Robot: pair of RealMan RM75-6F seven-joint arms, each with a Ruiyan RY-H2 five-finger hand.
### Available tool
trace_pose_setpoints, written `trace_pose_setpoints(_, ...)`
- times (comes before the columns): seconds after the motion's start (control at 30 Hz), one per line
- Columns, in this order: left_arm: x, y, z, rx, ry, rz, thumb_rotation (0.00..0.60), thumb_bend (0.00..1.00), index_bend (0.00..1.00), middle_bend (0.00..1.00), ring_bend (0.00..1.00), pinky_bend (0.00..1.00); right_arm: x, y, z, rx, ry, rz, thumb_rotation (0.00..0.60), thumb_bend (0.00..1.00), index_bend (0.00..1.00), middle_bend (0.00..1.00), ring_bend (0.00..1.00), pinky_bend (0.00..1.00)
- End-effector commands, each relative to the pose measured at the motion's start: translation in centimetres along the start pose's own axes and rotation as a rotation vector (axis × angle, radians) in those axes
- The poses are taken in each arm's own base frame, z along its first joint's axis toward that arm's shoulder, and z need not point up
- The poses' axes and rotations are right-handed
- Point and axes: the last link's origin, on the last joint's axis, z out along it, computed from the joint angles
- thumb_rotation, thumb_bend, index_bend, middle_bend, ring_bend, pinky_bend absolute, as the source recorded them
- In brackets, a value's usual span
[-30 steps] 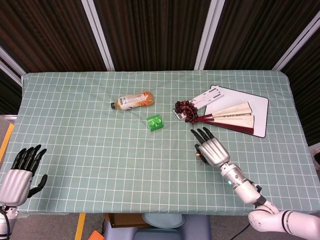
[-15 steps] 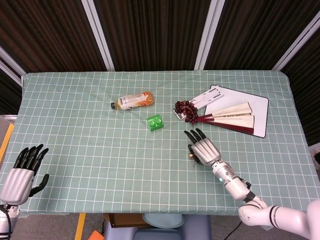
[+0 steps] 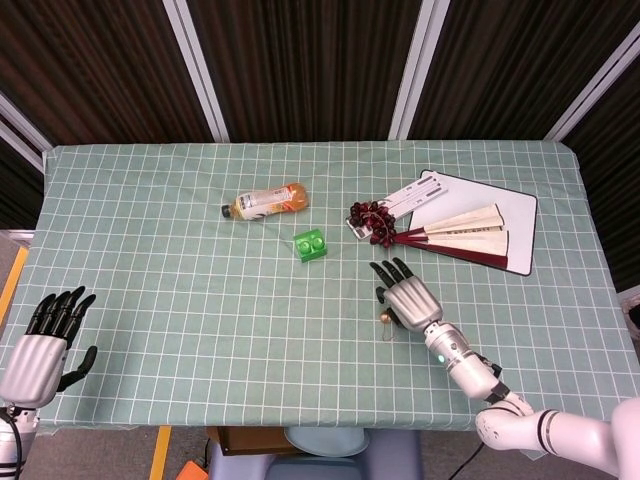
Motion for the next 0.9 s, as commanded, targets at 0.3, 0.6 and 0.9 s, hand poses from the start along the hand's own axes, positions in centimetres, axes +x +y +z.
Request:
trace_pose_setpoints(0.3,0.7,-0.2,-0.3,0.009,0.043,-0.008,0.600,0.42,0.00,0.00,0.00,0.07,3.5,2.6,-11.9,-0.075,0.238,0.076,0.600,0.40,0.00,0.00,0.00,0.00)
trace_pose_setpoints(0.6,0.5,-0.1,-0.6,0.003,0.067,0.004,0.600,0.42,0.00,0.00,0.00,0.07,-0.8,5.7,-20.9,-0.305,0.397,0.119,0.600,0.39,0.00,0.00,0.00,0.00)
trace_pose_setpoints(0.9,0.5,0.2,-1.0,0.007,0.053,0.022,0.600,0.42,0.00,0.00,0.00,0.06,-0.6,6.0,-22.0,-0.326,0.389,0.105,0.600,0.39,0.00,0.00,0.00,0.00)
